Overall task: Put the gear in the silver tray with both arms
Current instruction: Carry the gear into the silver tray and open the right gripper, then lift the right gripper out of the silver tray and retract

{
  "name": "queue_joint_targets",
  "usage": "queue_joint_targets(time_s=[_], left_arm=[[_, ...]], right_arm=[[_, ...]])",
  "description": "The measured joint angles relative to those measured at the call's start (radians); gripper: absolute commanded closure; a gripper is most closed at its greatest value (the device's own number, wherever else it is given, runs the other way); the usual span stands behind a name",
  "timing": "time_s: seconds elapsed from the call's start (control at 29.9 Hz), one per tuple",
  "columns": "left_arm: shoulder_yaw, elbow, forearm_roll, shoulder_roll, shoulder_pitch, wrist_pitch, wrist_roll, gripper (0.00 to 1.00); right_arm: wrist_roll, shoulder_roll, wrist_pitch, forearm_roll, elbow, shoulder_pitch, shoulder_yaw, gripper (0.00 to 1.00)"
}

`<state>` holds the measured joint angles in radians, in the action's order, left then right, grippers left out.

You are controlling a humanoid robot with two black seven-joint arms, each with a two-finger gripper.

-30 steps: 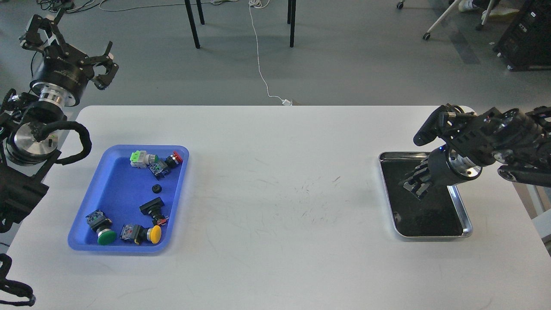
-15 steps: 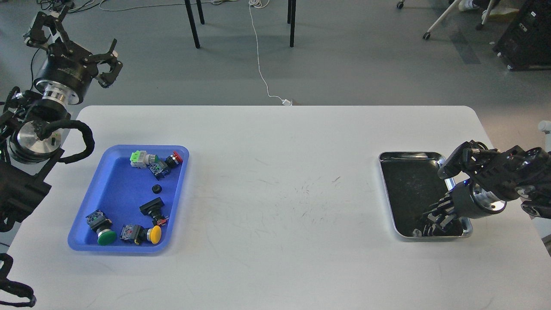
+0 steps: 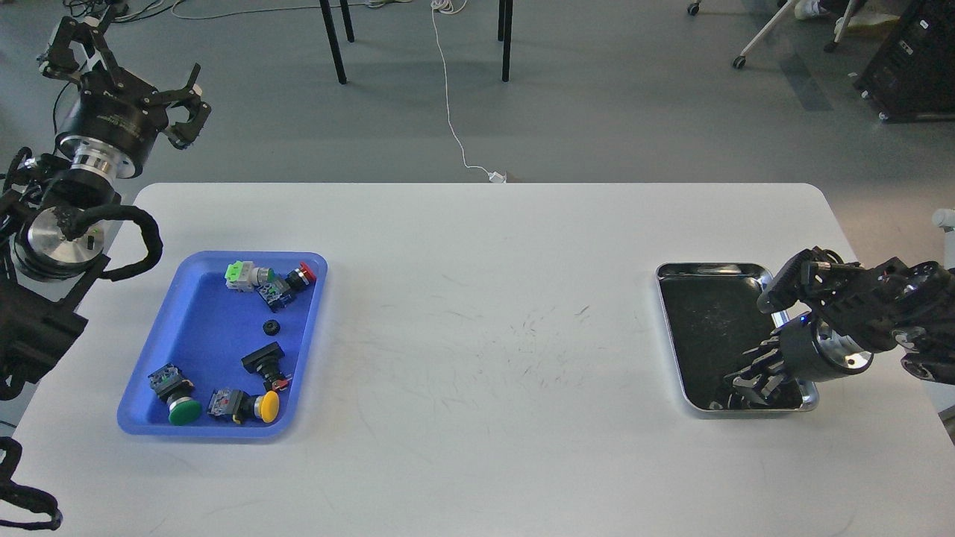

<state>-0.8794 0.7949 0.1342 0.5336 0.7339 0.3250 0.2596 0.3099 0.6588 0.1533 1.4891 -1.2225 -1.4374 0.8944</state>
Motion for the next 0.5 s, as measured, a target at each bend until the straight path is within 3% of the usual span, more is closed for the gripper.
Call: queue_joint_targets(time_s=[0.07, 0.13, 0.27, 0.5], left_arm=[[0.0, 0.0, 0.0, 0.0, 0.0, 0.0, 0.0, 0.03], [0.0, 0.0, 0.0, 0.0, 0.001, -0.001, 0.001, 0.03], [0.006, 0.0, -0.004, 0.002, 0.003, -0.01, 0.005, 0.02], [0.087, 0.024, -0.114, 0.06, 0.019, 0.029, -0.002, 0.03]], right_arm=[[0.0, 0.006, 0.0, -0.001, 0.0, -0.004, -0.002, 0.28], [0.0, 0.013, 0.0, -0.005, -0.001, -0.012, -0.017, 0.16], [0.0, 0.053, 0.0, -0.029, 0.019, -0.016, -0.152, 0.06], [0.0, 0.069, 0.013, -0.235, 0.142, 0.002, -0.426, 0.05]])
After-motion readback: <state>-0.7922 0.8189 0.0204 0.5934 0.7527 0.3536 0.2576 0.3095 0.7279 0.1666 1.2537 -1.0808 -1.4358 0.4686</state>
